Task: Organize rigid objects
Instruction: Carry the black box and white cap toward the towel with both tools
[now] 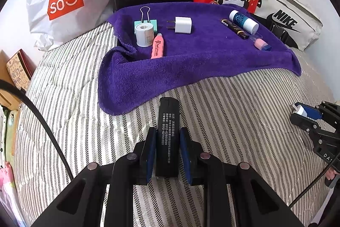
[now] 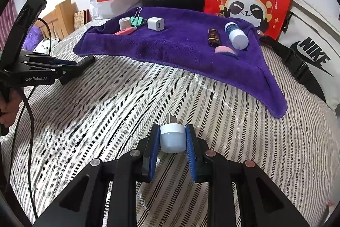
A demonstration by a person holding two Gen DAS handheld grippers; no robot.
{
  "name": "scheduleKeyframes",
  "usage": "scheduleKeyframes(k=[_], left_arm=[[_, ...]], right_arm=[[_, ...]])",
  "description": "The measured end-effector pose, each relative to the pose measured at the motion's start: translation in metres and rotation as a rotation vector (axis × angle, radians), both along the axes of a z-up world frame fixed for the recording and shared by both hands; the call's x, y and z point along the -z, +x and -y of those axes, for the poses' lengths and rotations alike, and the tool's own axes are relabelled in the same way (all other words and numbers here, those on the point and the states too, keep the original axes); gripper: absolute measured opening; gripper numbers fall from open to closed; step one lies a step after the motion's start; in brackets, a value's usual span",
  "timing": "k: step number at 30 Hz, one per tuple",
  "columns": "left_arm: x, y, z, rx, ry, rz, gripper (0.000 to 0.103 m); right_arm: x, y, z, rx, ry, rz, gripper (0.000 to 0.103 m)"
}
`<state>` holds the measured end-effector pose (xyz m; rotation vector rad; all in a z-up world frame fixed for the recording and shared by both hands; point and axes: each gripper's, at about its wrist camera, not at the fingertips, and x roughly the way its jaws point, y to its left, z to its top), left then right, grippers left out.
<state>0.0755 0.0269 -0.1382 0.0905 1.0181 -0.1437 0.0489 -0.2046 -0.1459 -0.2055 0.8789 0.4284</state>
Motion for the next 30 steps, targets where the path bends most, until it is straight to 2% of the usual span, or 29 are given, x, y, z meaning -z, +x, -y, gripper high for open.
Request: scheduleKeyframes(k=[5, 10, 20, 24, 30], left_arm=[[0.0, -0.002, -0.001, 0.006, 0.004, 0.0, 0.022], [-0.001, 0.0, -0.006, -0.016, -0.037, -0.011, 0.022], [0.0, 0.001, 0.002, -0.01, 0.012, -0.014, 0.022], [0.0, 0.0, 0.001, -0.003, 0.004, -0.008, 0.022], [-0.002, 0.001, 0.001, -0.012, 0.011, -0.027, 0.021]], right_arm=[[0.0, 0.001, 0.002, 0.005, 0.011, -0.003, 0.024], [0.0, -0.001, 0.0, 0.022, 0.003, 0.002, 0.024], [0.001, -0.001, 0.0, 0.036, 0.007, 0.0, 0.024], [0.001, -0.001, 0.0, 0.038, 0.006, 0.0, 0.024], [-0.003, 0.011, 0.007, 0.06, 0.061, -0.08, 0.024]])
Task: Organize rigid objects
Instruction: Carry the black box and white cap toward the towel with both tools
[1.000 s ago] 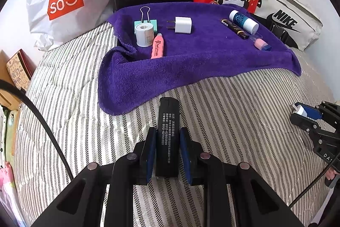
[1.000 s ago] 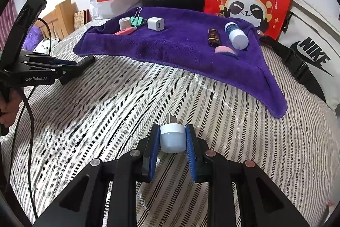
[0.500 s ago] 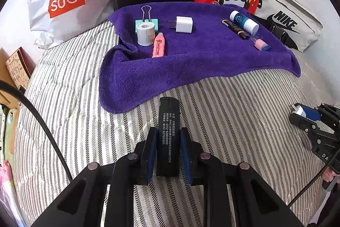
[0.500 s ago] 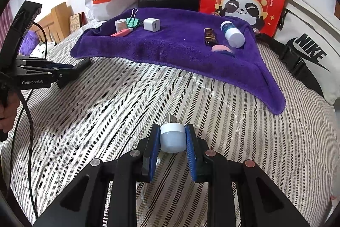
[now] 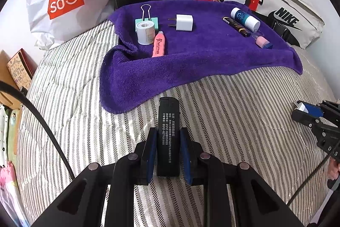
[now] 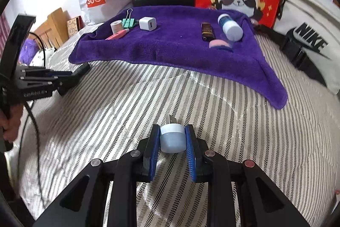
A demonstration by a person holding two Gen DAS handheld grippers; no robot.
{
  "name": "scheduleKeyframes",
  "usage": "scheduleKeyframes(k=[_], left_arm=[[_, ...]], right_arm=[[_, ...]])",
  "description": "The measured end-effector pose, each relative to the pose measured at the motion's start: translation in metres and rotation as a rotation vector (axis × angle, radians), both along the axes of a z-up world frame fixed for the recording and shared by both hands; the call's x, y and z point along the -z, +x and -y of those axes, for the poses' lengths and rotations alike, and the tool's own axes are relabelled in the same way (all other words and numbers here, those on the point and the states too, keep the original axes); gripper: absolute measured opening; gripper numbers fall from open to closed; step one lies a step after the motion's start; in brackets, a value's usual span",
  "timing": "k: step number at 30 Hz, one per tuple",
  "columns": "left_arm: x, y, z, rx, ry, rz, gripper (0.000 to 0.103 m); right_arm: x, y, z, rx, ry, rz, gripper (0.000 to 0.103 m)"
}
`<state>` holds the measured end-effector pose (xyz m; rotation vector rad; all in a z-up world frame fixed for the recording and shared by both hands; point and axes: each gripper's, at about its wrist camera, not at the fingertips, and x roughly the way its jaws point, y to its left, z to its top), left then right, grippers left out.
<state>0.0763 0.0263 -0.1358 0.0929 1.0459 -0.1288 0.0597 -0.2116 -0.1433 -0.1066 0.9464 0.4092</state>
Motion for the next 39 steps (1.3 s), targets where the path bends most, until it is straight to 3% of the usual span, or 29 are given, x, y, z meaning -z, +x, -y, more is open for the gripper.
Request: scheduleKeyframes(k=[11, 24, 33, 39], left_arm=[[-0.03, -0.001, -0.013, 0.007, -0.063, 0.049, 0.021], [-0.063, 0.049, -0.002, 0.041, -0.063, 0.1, 0.021], [-0.051, 0.095, 0.003, 0.045, -0.112, 0.051, 0.021], [-0.031, 0.117, 0.007, 0.026, -0.127, -0.002, 0.021]], right_arm=[[-0.038, 0.016, 0.006, -0.013, 0.044, 0.052, 0.024], [-0.095, 0.1, -0.01, -0.021, 0.042, 0.145, 0.024], [-0.12, 0.164, -0.021, -0.003, 0.079, 0.188, 0.024], [-0.115, 0.187, -0.012, 0.034, 0.126, 0.176, 0.024]])
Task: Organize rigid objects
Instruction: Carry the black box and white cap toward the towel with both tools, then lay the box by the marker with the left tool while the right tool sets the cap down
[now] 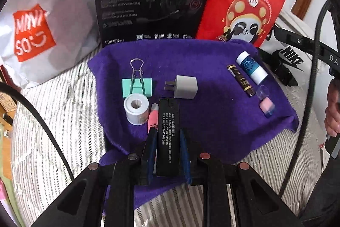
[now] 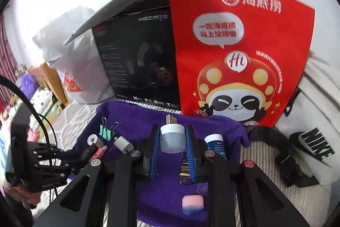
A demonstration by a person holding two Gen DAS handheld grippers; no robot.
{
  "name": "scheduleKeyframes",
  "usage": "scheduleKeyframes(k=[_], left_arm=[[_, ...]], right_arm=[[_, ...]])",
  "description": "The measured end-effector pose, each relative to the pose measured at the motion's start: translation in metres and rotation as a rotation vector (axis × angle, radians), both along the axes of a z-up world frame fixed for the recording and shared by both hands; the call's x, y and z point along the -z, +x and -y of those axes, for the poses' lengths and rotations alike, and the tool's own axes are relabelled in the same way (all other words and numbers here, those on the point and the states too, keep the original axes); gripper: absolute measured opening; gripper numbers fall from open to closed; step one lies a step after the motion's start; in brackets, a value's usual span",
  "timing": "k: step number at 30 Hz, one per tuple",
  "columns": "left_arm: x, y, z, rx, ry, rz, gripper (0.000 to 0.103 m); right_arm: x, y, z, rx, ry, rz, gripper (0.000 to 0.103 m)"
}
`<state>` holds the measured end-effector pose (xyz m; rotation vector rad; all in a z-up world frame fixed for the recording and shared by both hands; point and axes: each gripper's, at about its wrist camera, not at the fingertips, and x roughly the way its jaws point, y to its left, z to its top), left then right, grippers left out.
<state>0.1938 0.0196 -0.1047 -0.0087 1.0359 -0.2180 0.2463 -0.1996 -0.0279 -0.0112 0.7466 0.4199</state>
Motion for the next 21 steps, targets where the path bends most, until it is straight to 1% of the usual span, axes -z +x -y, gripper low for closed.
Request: scheduleKeyframes(k=[5, 8, 14, 21], left_arm=[[0.013, 0.011, 0.01, 0.015, 0.017, -0.029, 0.021], [0.015, 0.015, 0.016, 0.028, 0.016, -0.034, 0.021], [0.025, 0.023, 0.027, 0.039, 0.053, -0.058, 0.021], [0.027, 0.019, 0.031, 0.045, 0.082, -0.045, 0.022]], right_arm=[[0.013, 0.009, 0.002, -0.007, -0.031, -0.03, 0.024], [0.022, 0.015, 0.006, 0.004, -0.037, -0.049, 0.024], [0.035, 0.022, 0.01, 0.006, -0.043, -0.085, 0.024], [0.045, 0.026, 0.006, -0.011, -0.047, -0.108, 0.024]])
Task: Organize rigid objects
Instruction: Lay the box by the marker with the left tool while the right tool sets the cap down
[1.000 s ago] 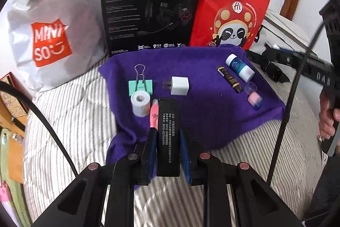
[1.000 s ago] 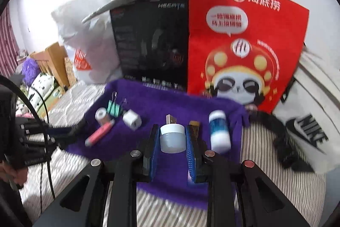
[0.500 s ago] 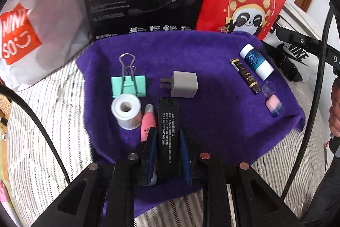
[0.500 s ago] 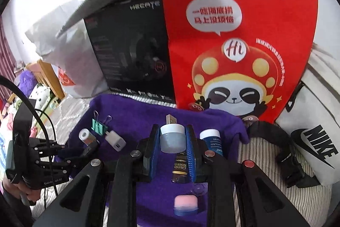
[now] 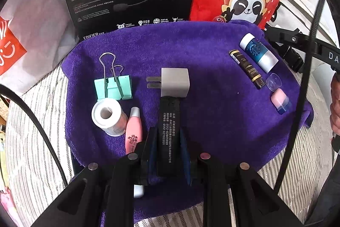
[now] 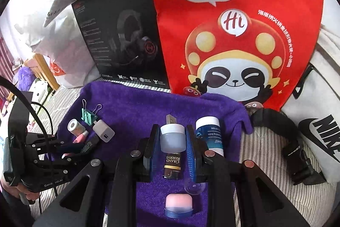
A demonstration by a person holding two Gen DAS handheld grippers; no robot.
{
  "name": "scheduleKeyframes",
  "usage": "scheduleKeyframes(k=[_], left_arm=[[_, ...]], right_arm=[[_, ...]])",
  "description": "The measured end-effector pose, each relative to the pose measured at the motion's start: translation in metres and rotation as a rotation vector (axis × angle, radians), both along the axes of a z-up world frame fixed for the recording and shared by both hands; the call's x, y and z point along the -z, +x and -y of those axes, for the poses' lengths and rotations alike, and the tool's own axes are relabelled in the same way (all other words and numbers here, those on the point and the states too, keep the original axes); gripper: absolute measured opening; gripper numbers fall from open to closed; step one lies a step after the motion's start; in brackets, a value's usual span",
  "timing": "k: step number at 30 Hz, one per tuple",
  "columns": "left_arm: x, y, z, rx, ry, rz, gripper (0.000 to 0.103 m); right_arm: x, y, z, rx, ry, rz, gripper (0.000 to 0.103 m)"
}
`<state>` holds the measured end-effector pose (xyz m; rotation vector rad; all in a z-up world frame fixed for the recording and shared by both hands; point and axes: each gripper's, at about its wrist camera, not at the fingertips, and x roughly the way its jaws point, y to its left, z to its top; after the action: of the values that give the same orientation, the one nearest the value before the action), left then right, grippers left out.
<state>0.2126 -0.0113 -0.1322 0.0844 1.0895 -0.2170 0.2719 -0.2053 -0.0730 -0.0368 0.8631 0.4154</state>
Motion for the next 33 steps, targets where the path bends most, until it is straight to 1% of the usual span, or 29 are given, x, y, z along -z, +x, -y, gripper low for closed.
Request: scheduleKeyframes(k=[3, 7, 11, 15, 16, 17, 19, 25, 28, 30, 33], left_arm=[[0.002, 0.001, 0.007, 0.008, 0.031, 0.006, 0.022], [0.002, 0.001, 0.009, 0.021, 0.035, 0.01, 0.023], [0.001, -0.003, 0.004, 0.023, -0.004, 0.011, 0.034], [-0.008, -0.018, -0.005, 0.015, 0.014, 0.045, 0.037], [-0.012, -0.022, -0.009, 0.008, 0.013, 0.06, 0.04], [-0.016, -0.025, -0.013, -0.003, 0.015, 0.077, 0.049], [-0.023, -0.03, -0.022, -0.026, 0.019, 0.108, 0.058], [-0.036, -0.035, -0.053, -0.119, -0.024, 0.151, 0.058], [-0.03, -0.03, -0.065, -0.146, -0.051, 0.134, 0.06], [-0.027, -0.029, -0.07, -0.168, -0.054, 0.126, 0.06], [-0.024, -0.028, -0.071, -0.169, -0.067, 0.12, 0.06]], right_arm=[[0.003, 0.001, -0.002, -0.004, -0.005, -0.005, 0.024], [0.006, 0.003, -0.002, -0.001, -0.008, -0.013, 0.024], [0.009, 0.006, -0.003, -0.002, -0.009, -0.021, 0.024], [0.013, 0.008, -0.006, -0.002, -0.013, -0.022, 0.024], [0.014, 0.009, -0.007, -0.002, -0.015, -0.022, 0.024], [0.016, 0.01, -0.01, -0.004, -0.018, -0.021, 0.024], [0.021, 0.011, -0.016, -0.015, -0.026, -0.03, 0.024], [0.032, 0.009, -0.035, -0.065, -0.061, -0.052, 0.024], [0.036, 0.009, -0.04, -0.079, -0.068, -0.063, 0.024], [0.041, 0.009, -0.042, -0.081, -0.077, -0.07, 0.024], [0.048, 0.011, -0.046, -0.086, -0.084, -0.085, 0.024]])
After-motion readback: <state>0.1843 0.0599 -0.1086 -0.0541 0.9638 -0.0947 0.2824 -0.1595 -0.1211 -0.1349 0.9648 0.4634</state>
